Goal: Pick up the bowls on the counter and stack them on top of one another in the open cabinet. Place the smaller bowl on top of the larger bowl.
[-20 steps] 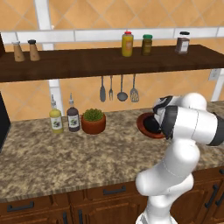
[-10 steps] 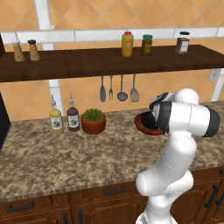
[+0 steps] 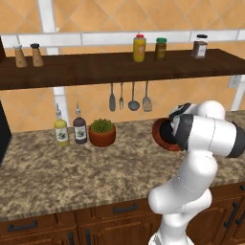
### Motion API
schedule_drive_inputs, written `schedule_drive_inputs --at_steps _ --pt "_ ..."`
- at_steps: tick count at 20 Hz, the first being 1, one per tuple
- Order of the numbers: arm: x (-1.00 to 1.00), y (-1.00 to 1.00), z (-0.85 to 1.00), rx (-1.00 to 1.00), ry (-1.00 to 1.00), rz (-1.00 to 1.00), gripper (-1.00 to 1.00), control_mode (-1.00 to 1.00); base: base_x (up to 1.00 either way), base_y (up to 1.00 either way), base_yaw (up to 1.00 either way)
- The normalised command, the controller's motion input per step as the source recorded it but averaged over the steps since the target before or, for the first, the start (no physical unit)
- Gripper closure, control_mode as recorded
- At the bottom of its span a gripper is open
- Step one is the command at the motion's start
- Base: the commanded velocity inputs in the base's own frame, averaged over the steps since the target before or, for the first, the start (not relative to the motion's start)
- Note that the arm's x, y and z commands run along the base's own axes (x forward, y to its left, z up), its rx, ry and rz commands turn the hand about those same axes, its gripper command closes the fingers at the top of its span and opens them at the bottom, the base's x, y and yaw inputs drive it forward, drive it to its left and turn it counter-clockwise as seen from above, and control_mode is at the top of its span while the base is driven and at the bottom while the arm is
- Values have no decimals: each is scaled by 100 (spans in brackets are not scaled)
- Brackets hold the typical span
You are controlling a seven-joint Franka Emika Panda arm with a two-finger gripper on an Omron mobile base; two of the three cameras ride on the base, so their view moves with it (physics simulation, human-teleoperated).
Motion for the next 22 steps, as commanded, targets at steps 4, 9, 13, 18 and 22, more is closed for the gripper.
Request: schedule_drive_inputs --at_steps 4,9,13,18,22 --pt "-35 -33 29 0 -8 0 -100 -100 0 0 0" --pt "-24 -11 33 2 -2 1 -100 -100 0 0 0" --pt "1 0 -45 7 -1 7 -100 -100 0 0 0" --pt "4 0 -37 3 -15 5 -100 -100 0 0 0" --pt "14 4 -26 0 -11 2 100 -100 0 0 0"
